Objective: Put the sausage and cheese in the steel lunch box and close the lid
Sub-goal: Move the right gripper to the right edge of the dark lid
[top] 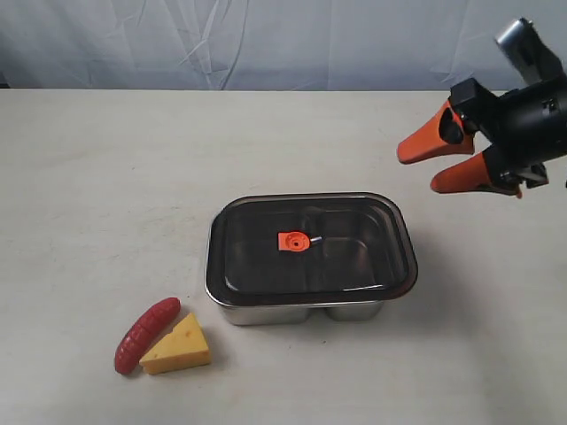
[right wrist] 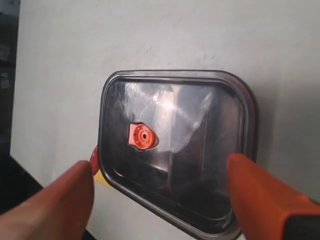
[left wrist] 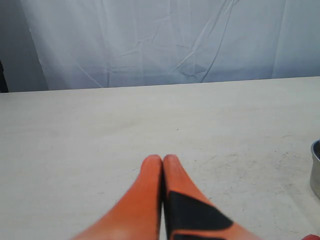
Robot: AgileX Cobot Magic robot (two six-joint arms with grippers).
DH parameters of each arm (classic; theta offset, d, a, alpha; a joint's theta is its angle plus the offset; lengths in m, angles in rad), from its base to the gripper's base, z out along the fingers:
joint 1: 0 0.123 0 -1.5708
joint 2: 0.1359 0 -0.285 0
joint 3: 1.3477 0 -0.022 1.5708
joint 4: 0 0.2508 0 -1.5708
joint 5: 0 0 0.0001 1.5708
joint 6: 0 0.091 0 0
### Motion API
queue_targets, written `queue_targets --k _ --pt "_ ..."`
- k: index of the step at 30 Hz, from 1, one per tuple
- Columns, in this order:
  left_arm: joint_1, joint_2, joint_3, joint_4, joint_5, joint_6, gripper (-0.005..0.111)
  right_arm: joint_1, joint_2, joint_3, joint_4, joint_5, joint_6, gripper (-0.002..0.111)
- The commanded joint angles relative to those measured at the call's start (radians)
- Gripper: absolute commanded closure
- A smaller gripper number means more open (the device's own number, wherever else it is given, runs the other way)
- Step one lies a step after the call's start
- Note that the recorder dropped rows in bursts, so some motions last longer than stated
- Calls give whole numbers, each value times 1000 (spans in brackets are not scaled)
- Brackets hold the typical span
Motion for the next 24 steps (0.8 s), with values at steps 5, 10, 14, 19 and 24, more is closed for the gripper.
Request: queue_targets --k 5,10,14,19,24 --pt "-6 -5 2 0 -1 -1 107 -34 128 52 87 22 -159 37" --pt "-6 -5 2 0 -1 -1 107 -149 147 126 187 76 -275 37" --pt "-6 -5 2 0 -1 -1 107 -172 176 157 218 76 -319 37" --pt "-6 -5 2 0 -1 -1 107 -155 242 167 237 64 -332 37" --pt "-6 -5 2 0 -1 -1 107 -130 275 167 251 52 -334 39"
